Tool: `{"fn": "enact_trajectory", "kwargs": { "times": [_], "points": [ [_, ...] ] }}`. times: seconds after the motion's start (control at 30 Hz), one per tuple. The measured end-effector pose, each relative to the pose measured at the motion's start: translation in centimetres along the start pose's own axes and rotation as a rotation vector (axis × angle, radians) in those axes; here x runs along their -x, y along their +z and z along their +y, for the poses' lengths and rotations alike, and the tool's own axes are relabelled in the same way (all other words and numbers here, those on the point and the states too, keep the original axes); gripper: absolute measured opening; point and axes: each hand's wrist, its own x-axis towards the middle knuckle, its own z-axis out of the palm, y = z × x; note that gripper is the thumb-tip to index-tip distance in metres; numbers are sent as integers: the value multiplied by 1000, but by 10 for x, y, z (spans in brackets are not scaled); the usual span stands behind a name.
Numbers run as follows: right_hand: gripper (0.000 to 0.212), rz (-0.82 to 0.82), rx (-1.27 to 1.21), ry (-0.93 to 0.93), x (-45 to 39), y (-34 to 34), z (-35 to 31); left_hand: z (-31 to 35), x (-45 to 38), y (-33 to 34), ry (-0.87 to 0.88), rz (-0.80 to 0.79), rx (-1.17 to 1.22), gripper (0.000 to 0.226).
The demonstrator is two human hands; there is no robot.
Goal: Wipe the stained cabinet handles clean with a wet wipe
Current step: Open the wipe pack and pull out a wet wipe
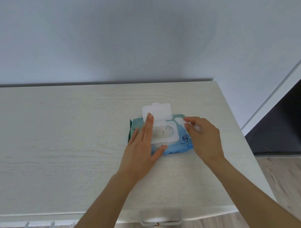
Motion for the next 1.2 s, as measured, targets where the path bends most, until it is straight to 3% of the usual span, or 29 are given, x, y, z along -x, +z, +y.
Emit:
{"fn": "enact_trajectory", "kwargs": {
  "times": [0.23,0.37,0.63,0.83,0.93,1.03,1.1,1.2],
  "points": [
    [12,-35,-166,52,2,0,-7,3,-4,8,97,-235,-344,74],
    [8,-37,-149,56,2,1,-6,3,-4,8,85,-244,-374,80],
    [2,-16,-168,92,-1,4,5,0,-36,-10,40,-153,-385,79],
    [4,-14,-137,89,-3,4,10,-1,-74,-18,-89,-170,-360,77],
    [7,13,-149,48,-1,-2,8,8,-53,-22,-6,16,-348,76],
    [24,62,-192,-16,1,-13,5,8,-13,-15,199,155,-297,52],
    [29,51,-200,-38,3,-17,4,4,9,-7,271,111,-333,49],
    [27,-1,-190,-39,9,-17,3,4,20,-2,215,51,-337,57]
  ]
}}
